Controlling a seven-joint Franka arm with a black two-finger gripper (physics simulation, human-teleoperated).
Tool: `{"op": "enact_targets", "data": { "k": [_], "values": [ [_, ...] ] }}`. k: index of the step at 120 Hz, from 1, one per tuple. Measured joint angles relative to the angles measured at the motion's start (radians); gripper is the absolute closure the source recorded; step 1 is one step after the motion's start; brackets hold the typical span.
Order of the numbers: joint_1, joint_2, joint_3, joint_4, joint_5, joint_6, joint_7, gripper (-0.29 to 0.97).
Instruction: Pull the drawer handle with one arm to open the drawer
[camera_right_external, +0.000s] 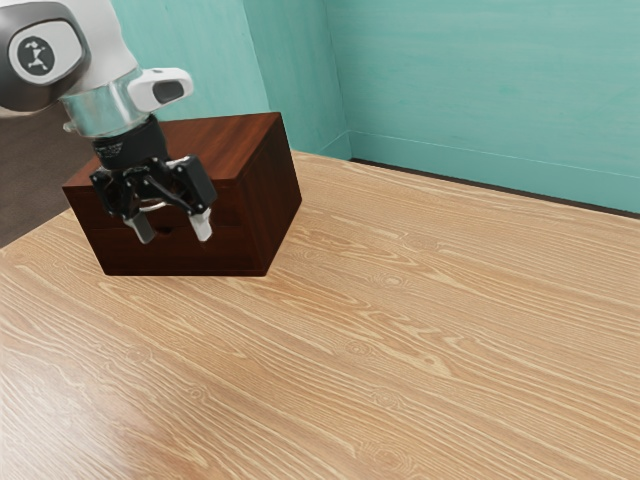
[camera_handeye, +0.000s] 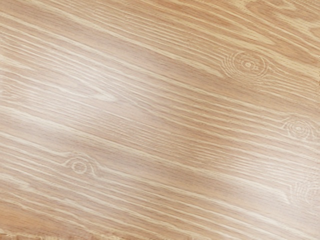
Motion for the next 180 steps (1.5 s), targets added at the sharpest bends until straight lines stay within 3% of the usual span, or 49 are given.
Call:
{"op": "enact_targets", "data": {
  "k": [42, 80, 120, 180],
  "values": [
    [-0.014, 0.011, -0.021, 0.024, -0.035, -0.038, -0.762, 0.02],
    [-0.004, 0.045, 0.011, 0.016, 0.055, 0.08, -1.192, 0.02],
    [0.049, 0.061, 0.044, -0.008, 0.125, 0.272, -1.445, 0.03],
    [0.168, 0.168, 0.07, -0.015, 0.181, 0.393, -1.536, 0.03]
  ]
}}
